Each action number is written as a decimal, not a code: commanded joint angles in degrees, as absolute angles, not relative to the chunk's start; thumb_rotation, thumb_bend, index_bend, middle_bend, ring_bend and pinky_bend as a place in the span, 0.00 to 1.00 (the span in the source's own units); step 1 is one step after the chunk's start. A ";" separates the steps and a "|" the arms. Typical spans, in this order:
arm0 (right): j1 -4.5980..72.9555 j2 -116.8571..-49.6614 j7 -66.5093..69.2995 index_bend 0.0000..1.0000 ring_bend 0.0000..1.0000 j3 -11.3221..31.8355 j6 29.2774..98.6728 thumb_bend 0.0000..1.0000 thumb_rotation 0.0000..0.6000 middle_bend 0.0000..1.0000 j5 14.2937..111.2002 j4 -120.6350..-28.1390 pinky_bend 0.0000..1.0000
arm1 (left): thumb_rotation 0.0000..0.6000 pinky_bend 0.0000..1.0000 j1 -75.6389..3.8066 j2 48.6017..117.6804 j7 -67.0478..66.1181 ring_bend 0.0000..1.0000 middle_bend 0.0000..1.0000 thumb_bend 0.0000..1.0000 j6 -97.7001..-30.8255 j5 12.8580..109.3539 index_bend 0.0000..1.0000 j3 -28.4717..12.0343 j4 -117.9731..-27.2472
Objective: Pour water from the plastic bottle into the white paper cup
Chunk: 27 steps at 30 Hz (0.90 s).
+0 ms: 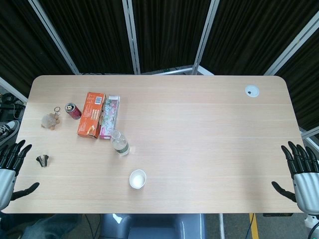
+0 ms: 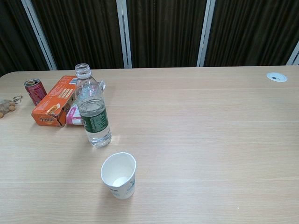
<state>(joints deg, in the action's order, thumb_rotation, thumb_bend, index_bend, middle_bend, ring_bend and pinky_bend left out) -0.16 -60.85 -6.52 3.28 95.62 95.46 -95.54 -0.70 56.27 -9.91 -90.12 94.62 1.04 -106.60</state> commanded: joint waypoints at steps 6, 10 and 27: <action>-0.07 -60.89 -6.87 0.00 0.00 3.19 95.32 0.00 1.00 0.00 95.51 -95.72 0.00 | 1.00 0.00 -1.07 56.56 -9.74 0.00 0.00 0.00 -89.67 94.12 0.00 0.66 -106.17; 0.21 -60.74 -6.61 0.00 0.00 3.51 94.76 0.00 1.00 0.00 94.81 -96.02 0.00 | 1.00 0.00 -3.41 58.63 -7.68 0.00 0.00 0.00 -87.85 94.34 0.00 -0.79 -103.29; 3.11 -61.44 -9.64 0.00 0.00 5.98 88.66 0.00 1.00 0.00 87.87 -96.57 0.00 | 1.00 0.00 -25.41 80.99 22.95 0.00 0.00 0.00 -62.57 87.74 0.00 -7.85 -81.82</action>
<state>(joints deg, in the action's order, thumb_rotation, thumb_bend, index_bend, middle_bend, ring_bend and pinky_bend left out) 2.85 -61.28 -9.34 5.72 89.04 88.28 -96.70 -22.08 77.15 19.22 -65.88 89.25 -6.61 -85.97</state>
